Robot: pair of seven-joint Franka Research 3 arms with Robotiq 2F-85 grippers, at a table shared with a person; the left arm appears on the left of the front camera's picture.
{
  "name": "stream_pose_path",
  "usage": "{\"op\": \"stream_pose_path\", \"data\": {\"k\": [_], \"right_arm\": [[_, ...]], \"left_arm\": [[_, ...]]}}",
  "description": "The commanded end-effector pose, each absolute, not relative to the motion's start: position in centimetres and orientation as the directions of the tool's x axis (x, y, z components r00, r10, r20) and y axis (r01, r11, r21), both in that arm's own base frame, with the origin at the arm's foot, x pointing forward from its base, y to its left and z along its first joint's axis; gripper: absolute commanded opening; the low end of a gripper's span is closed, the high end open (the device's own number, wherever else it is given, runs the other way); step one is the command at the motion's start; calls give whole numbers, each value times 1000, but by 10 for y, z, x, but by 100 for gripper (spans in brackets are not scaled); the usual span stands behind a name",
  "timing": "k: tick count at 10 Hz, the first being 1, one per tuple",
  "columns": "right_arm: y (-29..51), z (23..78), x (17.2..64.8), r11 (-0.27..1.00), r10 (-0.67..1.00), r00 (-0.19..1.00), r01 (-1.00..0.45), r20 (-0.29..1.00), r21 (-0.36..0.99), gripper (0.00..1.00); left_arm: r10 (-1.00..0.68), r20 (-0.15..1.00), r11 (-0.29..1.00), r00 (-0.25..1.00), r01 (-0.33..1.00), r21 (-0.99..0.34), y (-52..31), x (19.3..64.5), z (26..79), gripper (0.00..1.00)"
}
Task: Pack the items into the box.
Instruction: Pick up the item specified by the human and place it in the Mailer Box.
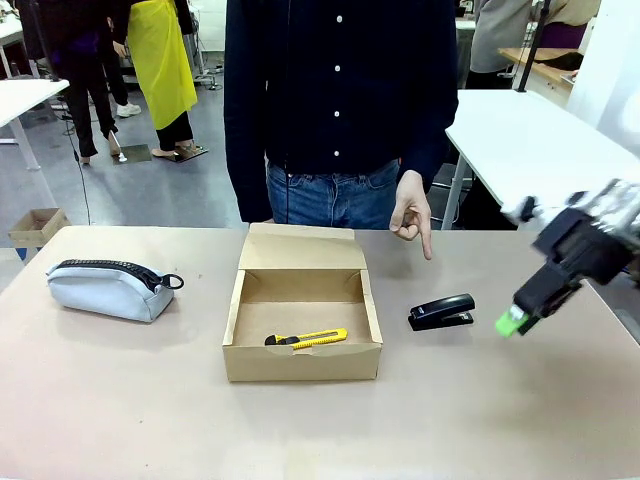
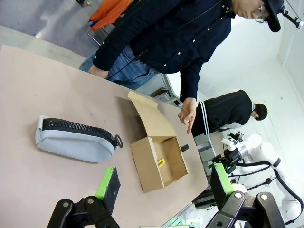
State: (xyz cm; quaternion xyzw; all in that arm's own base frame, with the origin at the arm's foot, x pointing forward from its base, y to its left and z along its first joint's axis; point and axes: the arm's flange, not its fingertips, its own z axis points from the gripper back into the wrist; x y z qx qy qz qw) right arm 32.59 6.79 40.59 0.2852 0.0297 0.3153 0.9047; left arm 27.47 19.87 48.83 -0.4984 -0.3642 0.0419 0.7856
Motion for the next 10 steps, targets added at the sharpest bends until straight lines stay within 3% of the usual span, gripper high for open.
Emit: {"op": "stream_pose_path", "data": {"k": [1,2,4,6,7,8,10], "right_arm": [[51,397,286,469,796,510,-860,327,199,100],[68,406,326,639,587,799,-553,126,535,100],[68,406,326,639,587,799,-553,126,535,100],[78,404,345,603,721,683,-703,118,378,100],[98,404,369,355,899,411,-888,155,293,100],[118,408,385,155,966,182,-976,181,153,100],[148,414,395,-242,946,-263,-962,189,-127,100]], "left_arm": [[434,550,493,714,323,-808,199,275,489,100],[434,550,493,714,323,-808,199,275,489,100],[434,550,493,714,323,-808,199,275,489,100],[434,550,493,714,323,-808,199,275,489,100],[434,550,493,714,323,-808,199,275,489,100],[434,550,493,714,323,-808,199,275,489,100],[434,550,493,714,323,-808,199,275,489,100]]}}
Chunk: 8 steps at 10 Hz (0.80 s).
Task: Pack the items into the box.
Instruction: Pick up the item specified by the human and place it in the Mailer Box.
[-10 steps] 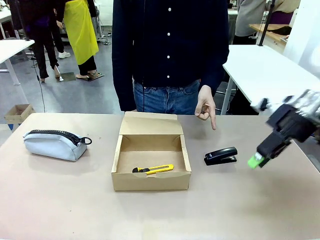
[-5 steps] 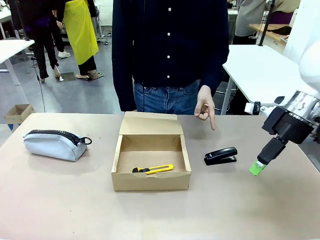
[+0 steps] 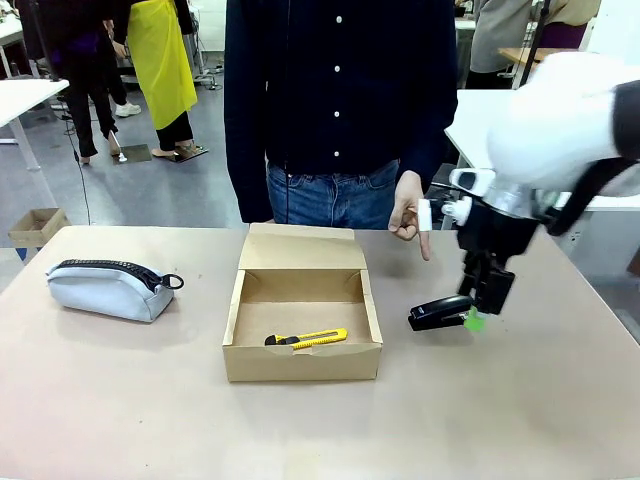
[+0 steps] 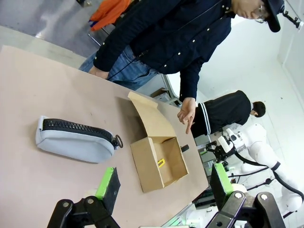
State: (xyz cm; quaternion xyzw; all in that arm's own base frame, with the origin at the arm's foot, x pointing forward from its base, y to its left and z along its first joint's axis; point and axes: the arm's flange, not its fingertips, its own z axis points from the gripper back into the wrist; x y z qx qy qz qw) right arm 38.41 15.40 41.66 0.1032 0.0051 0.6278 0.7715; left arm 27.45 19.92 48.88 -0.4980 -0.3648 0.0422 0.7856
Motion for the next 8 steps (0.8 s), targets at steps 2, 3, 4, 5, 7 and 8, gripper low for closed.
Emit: {"op": "stream_pose_path", "data": {"k": [2,3,4,5,7,8], "right_arm": [[164,412,396,-413,894,-438,-887,97,-203,100],[165,415,397,-444,882,-464,-876,80,-188,100],[165,419,398,-437,887,-456,-879,70,-192,100],[164,422,403,-381,909,-406,-901,94,-209,100],[179,425,402,-360,930,-366,-925,36,-122,100],[179,425,402,-360,930,-366,-925,36,-122,100]], "left_arm": [[434,550,493,714,323,-808,199,275,489,100],[434,550,493,714,323,-808,199,275,489,100],[434,550,493,714,323,-808,199,275,489,100],[434,550,493,714,323,-808,199,275,489,100],[434,550,493,714,323,-808,199,275,489,100],[434,550,493,714,323,-808,199,275,489,100]]}}
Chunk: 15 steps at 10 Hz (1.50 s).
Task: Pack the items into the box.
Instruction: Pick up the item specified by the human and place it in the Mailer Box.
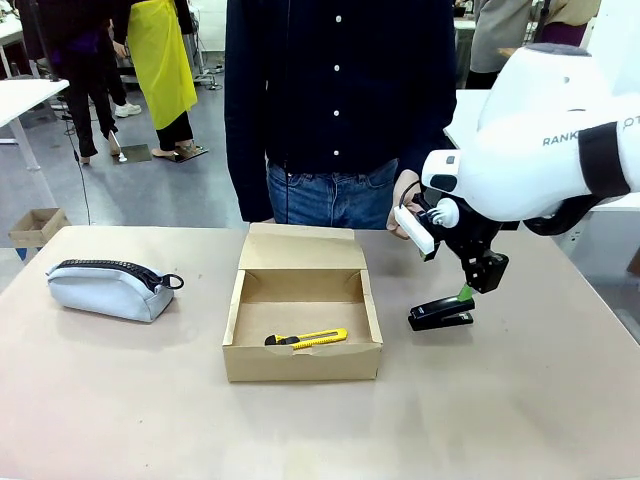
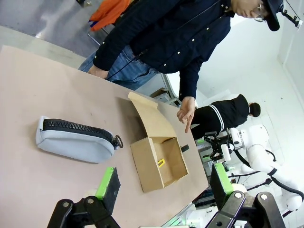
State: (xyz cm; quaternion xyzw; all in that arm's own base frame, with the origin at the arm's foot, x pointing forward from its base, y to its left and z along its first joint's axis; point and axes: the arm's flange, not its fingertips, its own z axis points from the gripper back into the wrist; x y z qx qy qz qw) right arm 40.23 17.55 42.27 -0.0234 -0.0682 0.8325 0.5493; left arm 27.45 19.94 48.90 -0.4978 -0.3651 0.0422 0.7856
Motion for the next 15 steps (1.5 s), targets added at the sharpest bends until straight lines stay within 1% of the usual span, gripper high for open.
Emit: {"op": "stream_pose_path", "data": {"k": [1,4,5,6,9,12,15], "right_arm": [[175,425,404,-392,915,-401,-907,34,-154,100],[173,415,410,-347,936,-351,-931,21,-117,100],[172,410,414,-300,953,-301,-947,-7,-112,100],[172,405,416,-295,955,-297,-950,2,-98,100],[167,387,430,-139,990,-135,-985,-48,-103,100],[157,360,445,-51,998,-49,-996,-26,-67,100],[147,334,459,-13,1000,-13,-997,-2,-71,100]], "left_arm": [[434,550,493,714,323,-808,199,275,489,100],[434,550,493,714,323,-808,199,275,489,100],[434,550,493,714,323,-808,199,275,489,100],[434,550,493,714,323,-808,199,275,489,100],[434,550,493,714,323,-808,199,275,489,100],[434,550,493,714,323,-808,199,275,489,100],[434,550,493,714,323,-808,199,275,489,100]]}}
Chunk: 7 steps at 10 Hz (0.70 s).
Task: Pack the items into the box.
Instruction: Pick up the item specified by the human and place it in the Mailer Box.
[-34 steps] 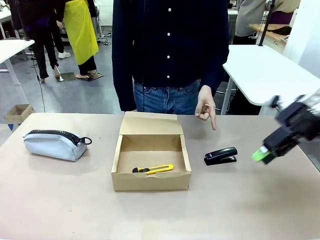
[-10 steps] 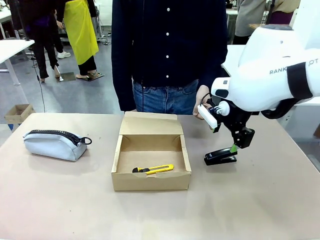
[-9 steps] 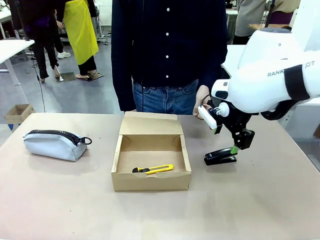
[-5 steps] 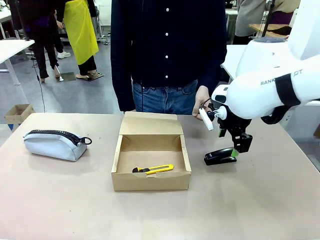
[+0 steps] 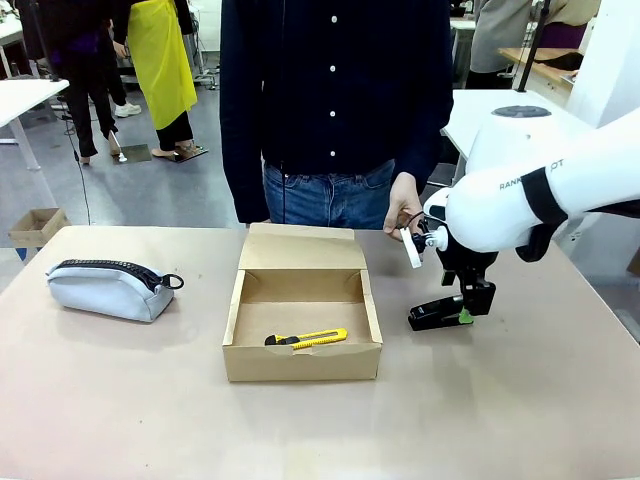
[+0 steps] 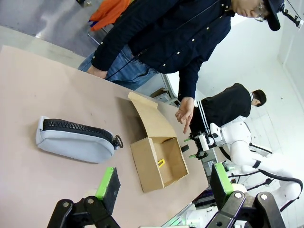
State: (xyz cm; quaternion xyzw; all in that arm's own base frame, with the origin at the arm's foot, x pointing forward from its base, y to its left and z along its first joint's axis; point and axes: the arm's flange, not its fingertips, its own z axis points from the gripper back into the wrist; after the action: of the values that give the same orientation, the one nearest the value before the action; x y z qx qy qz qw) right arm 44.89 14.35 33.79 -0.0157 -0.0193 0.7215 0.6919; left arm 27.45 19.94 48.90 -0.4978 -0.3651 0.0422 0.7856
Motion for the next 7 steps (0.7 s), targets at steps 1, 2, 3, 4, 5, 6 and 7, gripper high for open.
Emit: {"op": "stream_pose_path", "data": {"k": [1,2,3,4,5,6,7], "right_arm": [[145,327,465,-2,1000,-3,-999,11,-45,100],[144,323,467,-8,1000,-8,-999,14,-31,100],[144,323,468,-3,1000,-3,-1000,19,-24,100],[144,323,468,1,1000,0,-1000,16,-21,100],[144,323,467,-4,1000,-4,-1000,16,-16,86],[145,323,468,2,1000,1,-1000,24,-2,46],[146,323,468,6,1000,6,-1000,29,2,32]], "left_arm": [[434,550,493,714,323,-808,199,275,489,100],[434,550,493,714,323,-808,199,275,489,100],[434,550,493,714,323,-808,199,275,489,100],[434,550,493,714,323,-808,199,275,489,100],[434,550,493,714,323,-808,199,275,489,100],[434,550,493,714,323,-808,199,275,489,100],[434,550,493,714,323,-808,199,275,489,100]]}}
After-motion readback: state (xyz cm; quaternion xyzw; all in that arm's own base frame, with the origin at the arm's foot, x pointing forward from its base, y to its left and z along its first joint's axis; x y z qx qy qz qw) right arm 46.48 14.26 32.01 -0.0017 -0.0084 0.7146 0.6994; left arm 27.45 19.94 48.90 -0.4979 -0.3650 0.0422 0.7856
